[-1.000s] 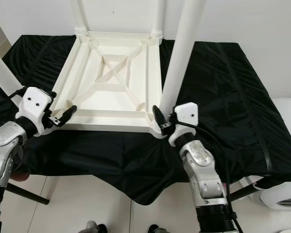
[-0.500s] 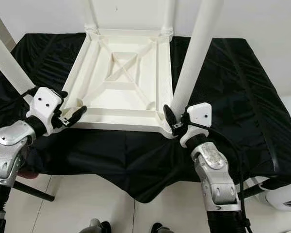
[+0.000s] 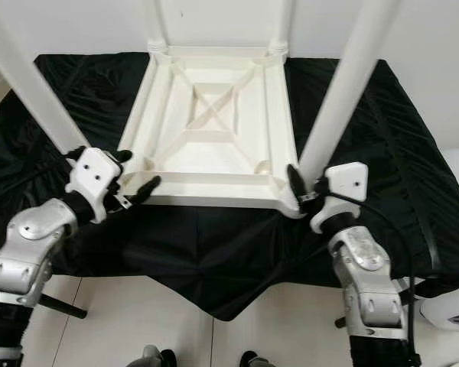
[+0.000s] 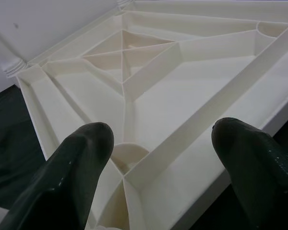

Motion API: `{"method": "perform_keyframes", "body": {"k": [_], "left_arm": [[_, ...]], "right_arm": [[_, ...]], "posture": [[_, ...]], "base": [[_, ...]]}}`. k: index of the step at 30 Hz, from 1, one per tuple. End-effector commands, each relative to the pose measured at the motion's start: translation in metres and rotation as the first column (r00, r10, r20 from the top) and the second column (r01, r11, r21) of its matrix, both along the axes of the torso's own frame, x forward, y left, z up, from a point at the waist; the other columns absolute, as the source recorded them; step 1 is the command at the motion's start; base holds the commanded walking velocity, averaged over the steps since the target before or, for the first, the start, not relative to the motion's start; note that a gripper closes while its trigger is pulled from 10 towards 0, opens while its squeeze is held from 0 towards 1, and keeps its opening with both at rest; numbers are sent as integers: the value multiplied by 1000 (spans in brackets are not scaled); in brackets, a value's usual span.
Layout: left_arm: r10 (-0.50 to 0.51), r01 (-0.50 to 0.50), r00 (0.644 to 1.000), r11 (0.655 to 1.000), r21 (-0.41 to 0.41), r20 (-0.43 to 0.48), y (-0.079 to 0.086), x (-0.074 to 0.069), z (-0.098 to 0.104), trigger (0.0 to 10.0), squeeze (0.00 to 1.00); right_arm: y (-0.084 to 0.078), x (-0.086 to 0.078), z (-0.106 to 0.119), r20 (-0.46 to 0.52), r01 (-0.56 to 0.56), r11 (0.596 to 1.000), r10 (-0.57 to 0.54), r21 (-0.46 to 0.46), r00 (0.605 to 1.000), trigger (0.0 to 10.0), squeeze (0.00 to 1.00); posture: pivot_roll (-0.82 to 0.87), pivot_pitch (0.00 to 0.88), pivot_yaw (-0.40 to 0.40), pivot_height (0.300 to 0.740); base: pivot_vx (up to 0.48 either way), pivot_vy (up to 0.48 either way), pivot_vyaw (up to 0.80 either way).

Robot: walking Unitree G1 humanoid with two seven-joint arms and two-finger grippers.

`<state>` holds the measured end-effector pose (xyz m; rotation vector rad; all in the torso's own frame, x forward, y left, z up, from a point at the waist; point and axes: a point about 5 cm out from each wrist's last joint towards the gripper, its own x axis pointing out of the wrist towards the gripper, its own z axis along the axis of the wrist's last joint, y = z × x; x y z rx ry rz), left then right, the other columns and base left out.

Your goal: Building children table

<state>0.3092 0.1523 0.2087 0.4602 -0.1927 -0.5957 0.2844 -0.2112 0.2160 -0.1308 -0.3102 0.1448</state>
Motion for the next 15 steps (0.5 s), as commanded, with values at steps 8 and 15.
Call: {"method": "perform_keyframes", "body": {"k": [8,15], "left_arm": [[217,-225,972,972,-75,-93,39,6,-13,10000,0],[167,-175,983,980,-100,-81,26,2,-11,10000,0]], "right_arm": [[-20,7,-13,-121,109,990,-98,93,988,10000,129],[4,17,-15,-86,40,997,-34,67,996,10000,522]], "posture": [[-90,146,18,740],[-70,123,-14,740]], "base": [[0,0,0],[0,0,0]]}}
